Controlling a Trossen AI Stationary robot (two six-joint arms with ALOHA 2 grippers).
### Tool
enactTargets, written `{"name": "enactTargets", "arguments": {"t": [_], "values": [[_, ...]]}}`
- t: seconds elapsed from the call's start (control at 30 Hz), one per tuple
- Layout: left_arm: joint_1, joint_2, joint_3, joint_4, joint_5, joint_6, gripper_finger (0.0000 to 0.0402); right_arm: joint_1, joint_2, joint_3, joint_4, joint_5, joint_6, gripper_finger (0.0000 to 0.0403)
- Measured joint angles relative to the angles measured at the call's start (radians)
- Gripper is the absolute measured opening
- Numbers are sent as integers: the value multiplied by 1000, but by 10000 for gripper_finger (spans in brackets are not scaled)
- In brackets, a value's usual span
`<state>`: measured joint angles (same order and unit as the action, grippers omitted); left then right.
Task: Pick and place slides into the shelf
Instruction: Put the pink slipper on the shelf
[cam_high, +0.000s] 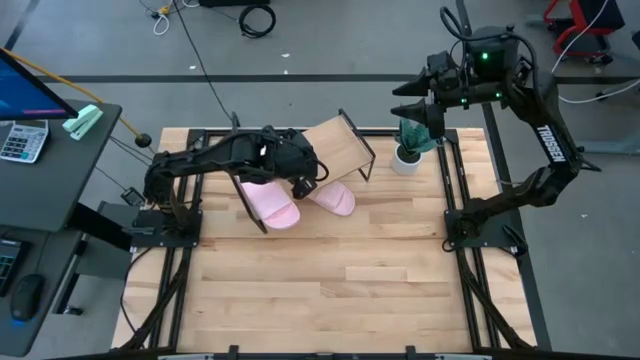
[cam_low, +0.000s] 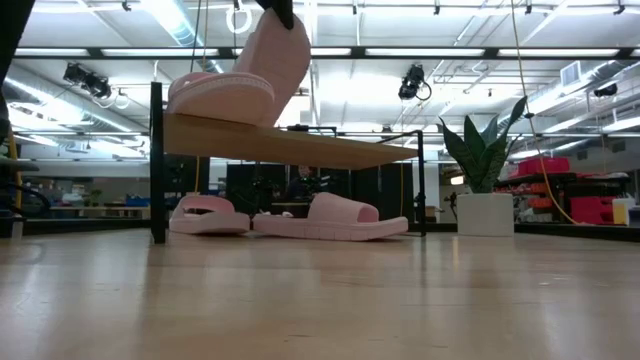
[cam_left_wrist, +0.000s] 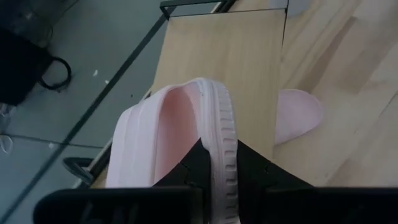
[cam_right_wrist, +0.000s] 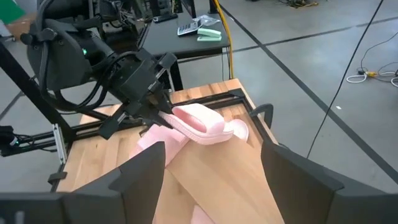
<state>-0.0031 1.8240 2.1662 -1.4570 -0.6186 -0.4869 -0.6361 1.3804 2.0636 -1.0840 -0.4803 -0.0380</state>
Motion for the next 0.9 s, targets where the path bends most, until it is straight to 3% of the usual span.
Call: {"name": "enactTargets", "arguments": {"t": [0.17,0.47,0.67,0.9], "values": [[-14,9,0,16,3,-55,63,0,0,0,-1,0,0,268],[-52,109,0,24,47,-52,46,0,0,0,-40,-16,2,264],[-70,176,0,31,54,-68,69,0,0,0,-56,-36,2,264],[-79,208,0,74,52,-87,46,0,0,0,-69,-44,2,263]]}}
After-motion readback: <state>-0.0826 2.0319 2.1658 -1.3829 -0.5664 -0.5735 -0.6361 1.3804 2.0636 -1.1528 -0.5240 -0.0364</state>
